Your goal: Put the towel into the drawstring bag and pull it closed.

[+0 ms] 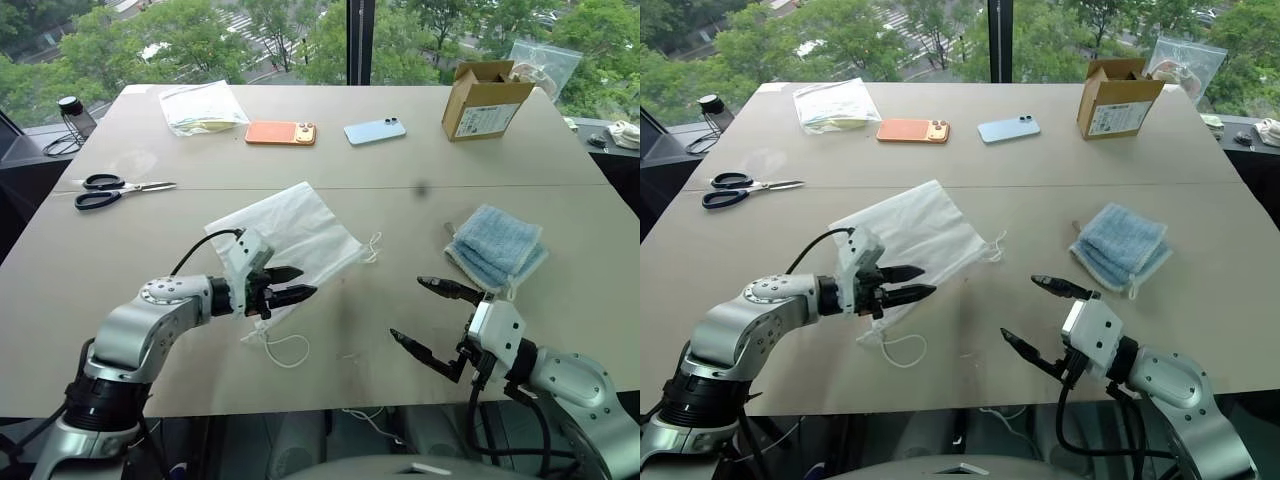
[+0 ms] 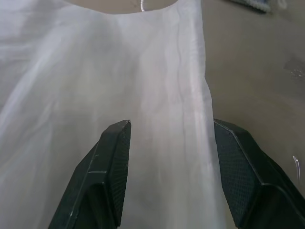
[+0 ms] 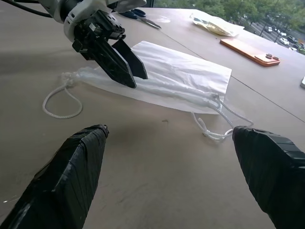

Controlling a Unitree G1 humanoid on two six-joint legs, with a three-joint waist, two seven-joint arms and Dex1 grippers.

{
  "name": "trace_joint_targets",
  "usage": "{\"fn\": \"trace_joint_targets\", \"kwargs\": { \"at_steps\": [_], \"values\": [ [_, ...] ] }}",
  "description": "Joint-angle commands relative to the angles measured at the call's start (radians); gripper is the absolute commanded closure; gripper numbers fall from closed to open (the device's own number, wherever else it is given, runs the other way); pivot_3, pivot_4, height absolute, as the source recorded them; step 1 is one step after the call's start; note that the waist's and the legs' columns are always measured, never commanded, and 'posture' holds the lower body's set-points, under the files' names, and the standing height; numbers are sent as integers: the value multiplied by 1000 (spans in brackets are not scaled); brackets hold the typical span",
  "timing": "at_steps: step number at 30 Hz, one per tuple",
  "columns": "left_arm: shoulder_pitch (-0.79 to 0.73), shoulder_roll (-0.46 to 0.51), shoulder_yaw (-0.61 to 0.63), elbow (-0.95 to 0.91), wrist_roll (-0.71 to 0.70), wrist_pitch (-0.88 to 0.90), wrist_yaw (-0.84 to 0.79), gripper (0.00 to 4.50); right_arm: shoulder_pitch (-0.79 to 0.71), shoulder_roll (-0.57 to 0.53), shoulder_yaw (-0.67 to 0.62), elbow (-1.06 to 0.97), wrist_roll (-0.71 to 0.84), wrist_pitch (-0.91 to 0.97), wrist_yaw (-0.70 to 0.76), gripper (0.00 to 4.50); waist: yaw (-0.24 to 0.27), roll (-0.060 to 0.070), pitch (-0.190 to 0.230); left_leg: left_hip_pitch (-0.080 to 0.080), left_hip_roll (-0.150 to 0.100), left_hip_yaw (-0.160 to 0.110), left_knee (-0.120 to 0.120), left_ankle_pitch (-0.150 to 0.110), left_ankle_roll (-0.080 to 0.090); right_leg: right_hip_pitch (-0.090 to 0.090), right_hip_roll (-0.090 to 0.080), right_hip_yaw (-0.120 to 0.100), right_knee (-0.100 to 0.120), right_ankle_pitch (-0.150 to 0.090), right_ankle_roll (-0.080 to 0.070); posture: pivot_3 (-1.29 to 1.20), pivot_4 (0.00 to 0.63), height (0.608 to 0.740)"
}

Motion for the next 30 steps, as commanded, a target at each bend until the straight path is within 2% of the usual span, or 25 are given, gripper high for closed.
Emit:
{"fn": "trace_joint_targets", "kwargs": {
  "at_steps": [1, 6, 18, 25, 27, 30],
  "values": [
    [-4, 0, -1, -47, 11, -31, -6, 1878, 3, -9, -13, -42, 13, -10, 5, 0, 0, 0, 0, 0, 0, 0, 0, 0, 0, 0, 0, 0, 0, 0, 0, 0, 150, 740],
    [-11, -19, -29, -81, 59, -89, 12, 1878, 13, -12, -12, -48, 14, -10, 2, 0, 0, 0, 0, 0, 0, 0, 0, 0, 0, 0, 0, 0, 0, 0, 0, 0, 150, 740],
    [-28, -81, -145, -78, 311, -304, 122, 1878, 24, -10, -7, -61, 11, -2, -8, 0, 1, 0, 0, 0, 0, 0, 0, 0, 0, 0, 0, 0, 0, 0, 0, 0, 150, 740],
    [-28, -118, -118, -75, 288, -301, 120, 1878, 21, -10, -9, -61, 11, 1, -9, 0, 1, 0, 0, 0, 0, 0, 0, 0, 0, 0, 0, 0, 0, 0, 0, 0, 150, 740],
    [-28, -132, -79, -72, 219, -244, 106, 1878, 21, -10, -11, -60, 11, 1, -9, 0, 0, 0, 0, 0, 0, 0, 0, 0, 0, 0, 0, 0, 0, 0, 0, 0, 150, 740],
    [-28, -120, -61, -39, 211, -238, 90, 1878, 21, -11, -13, -58, 12, 0, -7, 0, 0, 0, 0, 0, 0, 0, 0, 0, 0, 0, 0, 0, 0, 0, 0, 0, 150, 740]
  ]
}}
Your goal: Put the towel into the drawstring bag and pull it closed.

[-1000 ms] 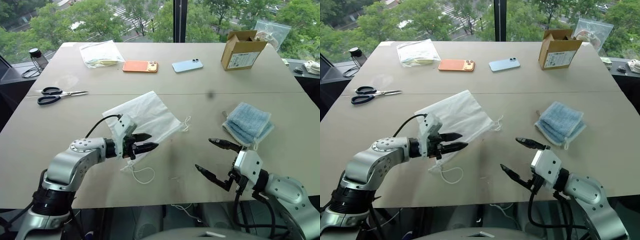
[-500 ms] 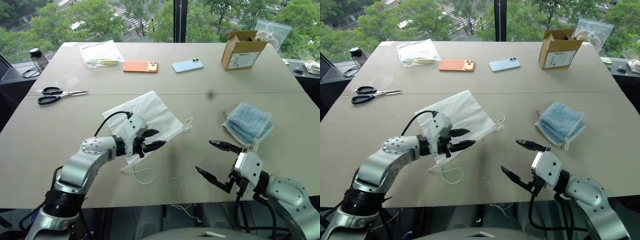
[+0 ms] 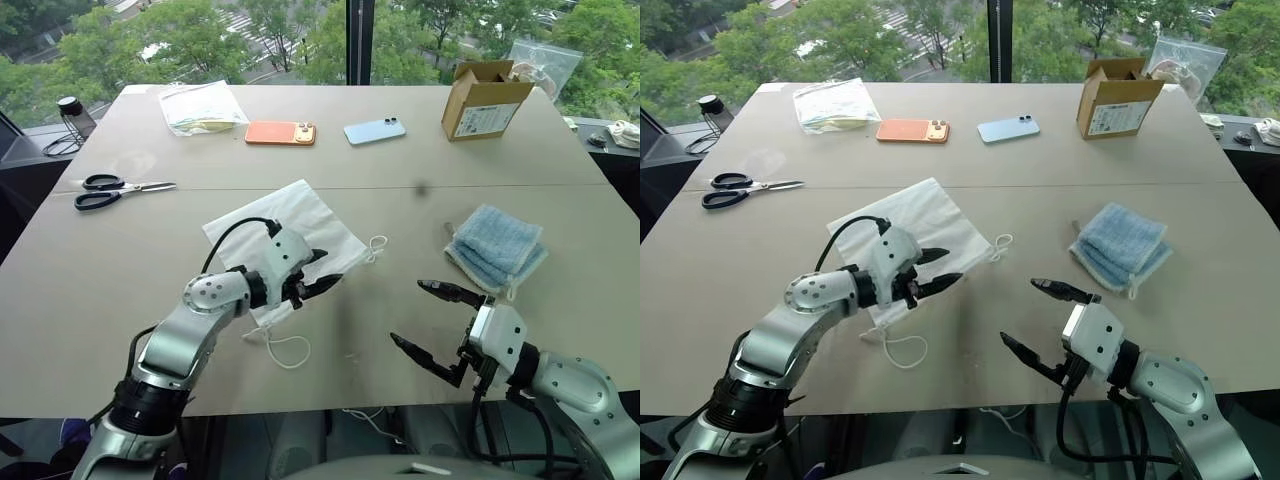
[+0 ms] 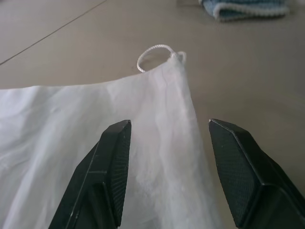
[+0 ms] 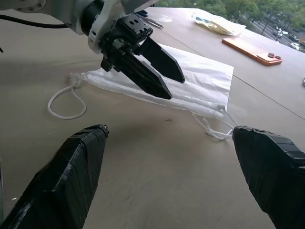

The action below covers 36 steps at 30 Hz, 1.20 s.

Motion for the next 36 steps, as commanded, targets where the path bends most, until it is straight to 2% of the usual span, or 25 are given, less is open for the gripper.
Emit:
{"fn": "trace_joint_targets", "kwargs": {
  "at_steps": [1, 15, 18, 20, 22, 27, 31, 34, 36],
  "values": [
    [-10, 16, 36, 19, -8, -8, -18, 1878, -2, -4, -14, -33, 12, -5, -1, 0, 0, 0, 0, 0, 0, 0, 0, 0, 0, 0, 0, 0, 0, 0, 0, 0, 150, 740],
    [-25, 17, 20, 38, 18, -5, -24, 1878, 5, -2, -10, -36, 7, -7, -6, 0, 0, 0, 0, 0, 0, 0, 0, 0, 0, 0, 0, 0, 0, 0, 0, 0, 150, 740],
    [-37, 19, 7, 53, 28, -8, -33, 2697, 6, -2, -12, -34, 8, -8, -5, 0, 0, 0, 0, 0, 0, 0, 0, 0, 0, 0, 0, 0, 0, 0, 0, 0, 150, 740],
    [-45, 17, 6, 57, 14, 4, -45, 3620, 5, -3, -12, -34, 7, -9, -5, 0, 0, 0, 0, 0, 0, 0, 0, 0, 0, 0, 0, 0, 0, 0, 0, 0, 150, 740],
    [-88, -10, 56, 80, -74, 120, -39, 4454, 3, -4, -13, -33, 7, -9, -4, 0, 0, 0, 0, 0, 0, 0, 0, 0, 0, 0, 0, 0, 0, 0, 0, 0, 150, 740],
    [-261, -6, 241, 210, -375, 573, -49, 4454, -8, -4, -13, -26, 9, -9, 0, 0, -1, -1, 0, -1, 0, -3, 2, 0, 0, 0, 1, -3, 0, 0, 0, 0, 150, 740],
    [-343, 23, 309, 305, -469, 799, -32, 4454, -18, -1, -8, -20, 8, -9, -1, 0, -8, -1, 0, -1, 0, -3, 1, 0, 0, 0, 1, -3, 1, 2, 4, 0, 150, 740],
    [-390, 32, 321, 390, -430, 778, 0, 4454, -22, 2, -5, -17, 5, -9, -3, 0, -5, -1, 0, -1, -1, -4, 1, 0, 0, 0, 1, -3, 0, 2, 4, 0, 150, 740],
    [-334, 84, 219, 305, -310, 558, -53, 4454, -21, 3, -5, -18, 5, -10, -5, 0, -5, -1, 0, -1, -1, -4, 1, 0, 0, 0, 1, -3, 0, 2, 4, 0, 150, 740]
  ]
}}
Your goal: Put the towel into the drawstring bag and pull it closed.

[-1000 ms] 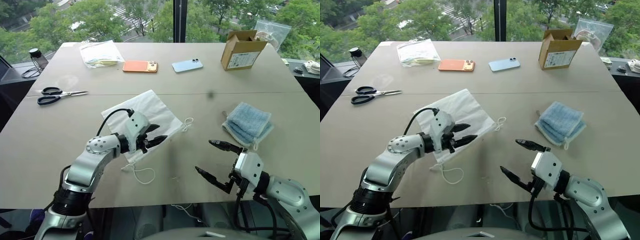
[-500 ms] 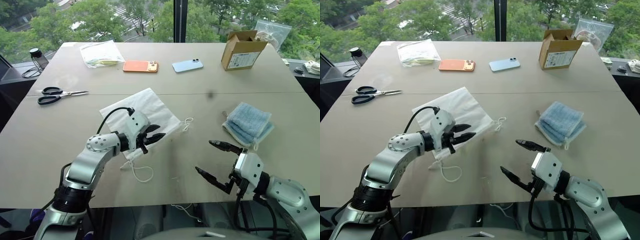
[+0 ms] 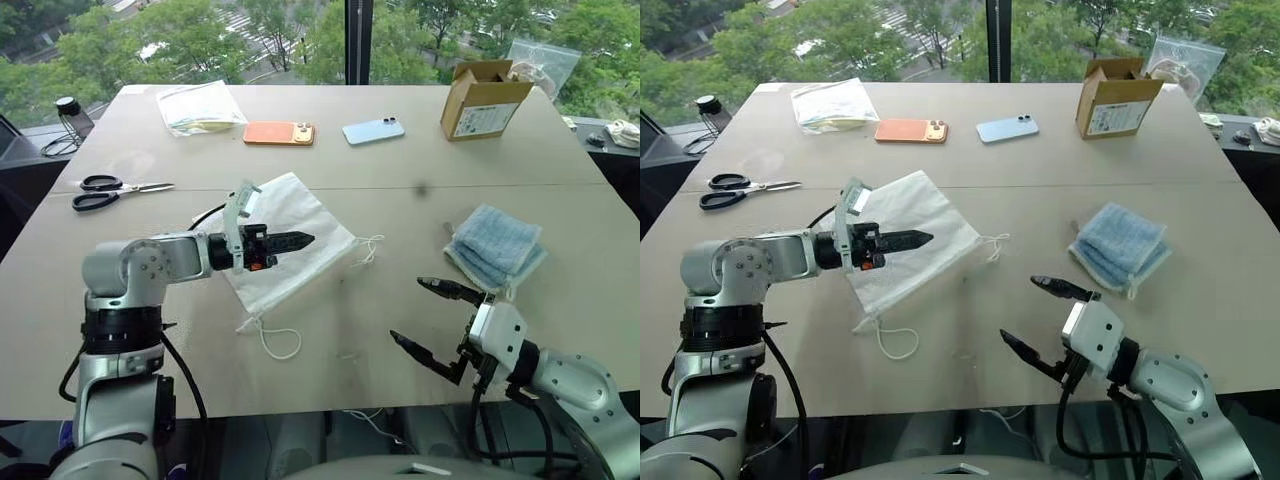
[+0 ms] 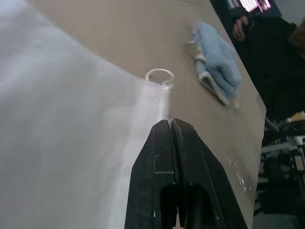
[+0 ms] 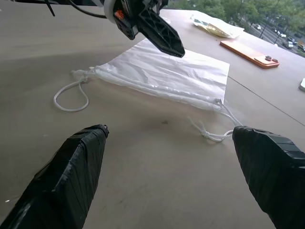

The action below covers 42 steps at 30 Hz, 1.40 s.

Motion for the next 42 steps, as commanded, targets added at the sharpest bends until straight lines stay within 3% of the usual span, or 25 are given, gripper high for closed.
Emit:
{"fn": "trace_joint_targets", "kwargs": {
  "at_steps": [1, 2, 5, 7, 11, 16, 24, 31, 42],
  "values": [
    [64, 78, -110, -126, 166, -333, -78, 4454, -2, 3, -4, -19, 6, -9, -4, 0, -1, 0, 0, 0, 0, 0, 0, 0, 0, 0, 0, 1, 0, 0, 0, 0, 150, 740],
    [86, 85, -110, -171, 168, -379, -98, 4454, -1, 3, -4, -20, 6, -9, -4, 0, 0, 0, 0, 0, 0, 1, -1, 0, 0, 0, 0, 2, 0, 0, -1, 0, 150, 740],
    [173, 84, -74, -312, 159, -469, -107, 3681, 4, -1, -12, -22, 8, -10, -2, 0, 6, 0, 0, 0, 0, 2, -2, 0, 0, 0, -2, 2, -1, 1, -6, 0, 150, 740],
    [290, 98, -82, -414, 223, -602, -114, 2717, 7, -4, -18, -24, 11, -9, -1, 0, 5, 0, 0, 0, 0, 3, -2, 0, 0, 0, -3, 3, -1, 0, -8, 0, 150, 740],
    [553, 70, -95, -519, 478, -967, -3, 767, 18, -16, -34, -31, 21, -5, 7, 0, 3, 0, 0, 3, 0, 5, -5, 0, 0, 0, -4, 7, -2, 0, -8, 0, 150, 740],
    [756, 21, -114, -492, 759, -1322, 175, 767, 10, -50, -54, -32, 50, 9, 39, 0, 15, 0, 0, 3, 0, 5, -4, 0, 0, 0, -4, 5, -2, -2, -5, 0, 150, 740],
    [899, -33, -113, -447, 958, -1528, 337, 767, -17, -104, -86, -16, 106, 25, 98, 0, 18, 0, 0, 2, 1, 5, -3, 0, 0, 0, -4, 4, -2, -2, -4, 0, 150, 740],
    [978, -66, -100, -421, 1020, -1616, 417, 767, -35, -138, -108, -9, 144, 45, 138, 0, 16, 0, 0, 2, 1, 6, -3, 0, 0, 0, -4, 4, -2, -2, -4, 0, 150, 740],
    [936, -80, -83, -395, 986, -1607, 434, 767, -52, -136, -105, -14, 163, 66, 139, 0, 14, 0, 0, 2, 1, 6, -3, 0, 0, 0, -3, 3, -2, -2, -4, 0, 150, 740]
  ]
}}
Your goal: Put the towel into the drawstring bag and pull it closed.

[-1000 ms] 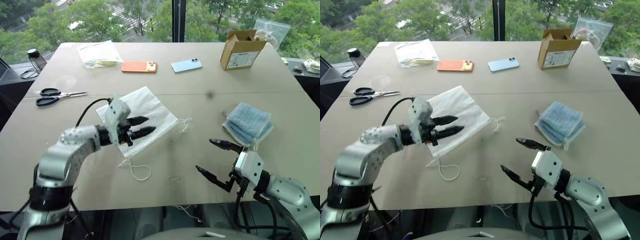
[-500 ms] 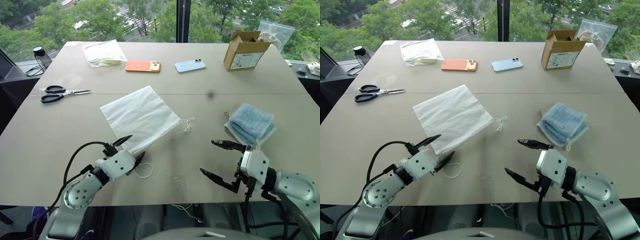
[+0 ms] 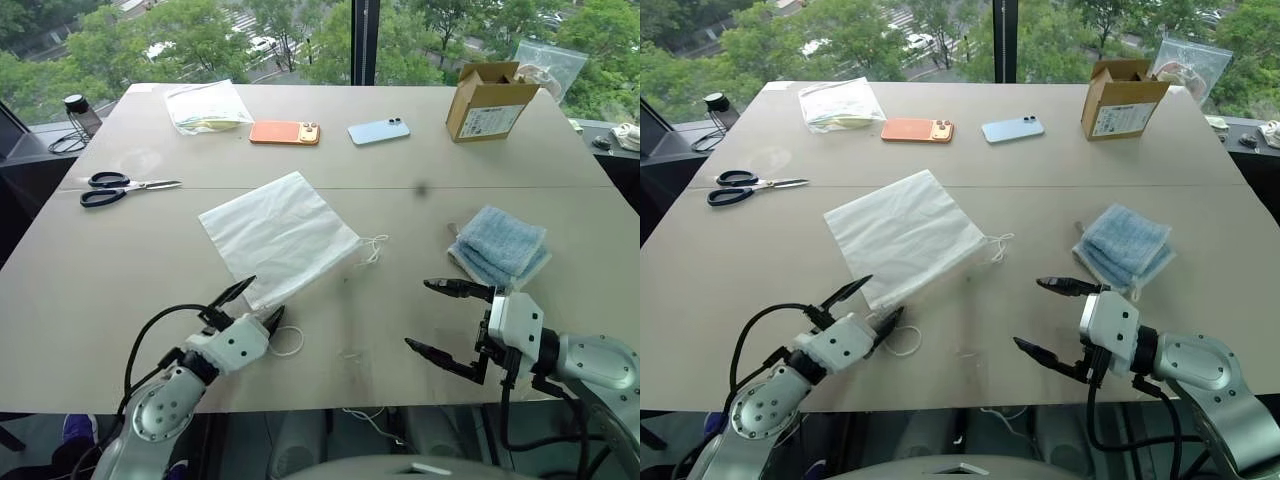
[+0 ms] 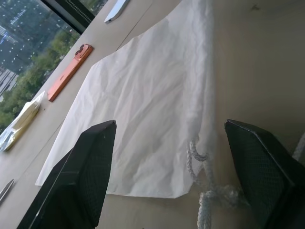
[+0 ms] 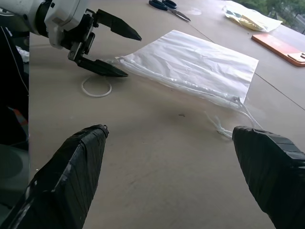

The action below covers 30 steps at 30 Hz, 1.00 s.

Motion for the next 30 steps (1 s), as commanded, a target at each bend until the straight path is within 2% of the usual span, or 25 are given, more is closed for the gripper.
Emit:
{"fn": "trace_joint_targets", "kwargs": {
  "at_steps": [1, 15, 22, 30],
  "values": [
    [-19, 0, 31, -4, -27, -6, 7, 767, 0, 4, -11, -26, 14, -1, 0, 0, 0, 0, 0, 0, 0, 0, 0, 0, 0, 0, 0, 0, 0, 0, 0, 0, 150, 740],
    [-130, -11, 16, 12, -122, 56, -48, 767, 19, 23, -9, -51, 5, 16, -40, 0, -3, 0, 0, 0, 0, -1, 0, 0, 0, 0, 0, 0, 0, 0, 0, 0, 150, 740],
    [-119, 5, -25, 5, -106, 34, -93, 767, 22, 26, -8, -54, 9, 21, -49, 0, -6, 0, 0, 0, 0, 0, 0, 0, 0, 0, 0, 0, 0, 0, 0, 0, 150, 740],
    [-116, -3, -11, 17, -98, 15, -83, 767, 24, 25, -8, -55, 15, 24, -51, 0, -6, 0, 0, 0, 0, 0, 0, 0, 0, 0, 0, 0, 0, 0, 0, 0, 150, 740]
  ]
}}
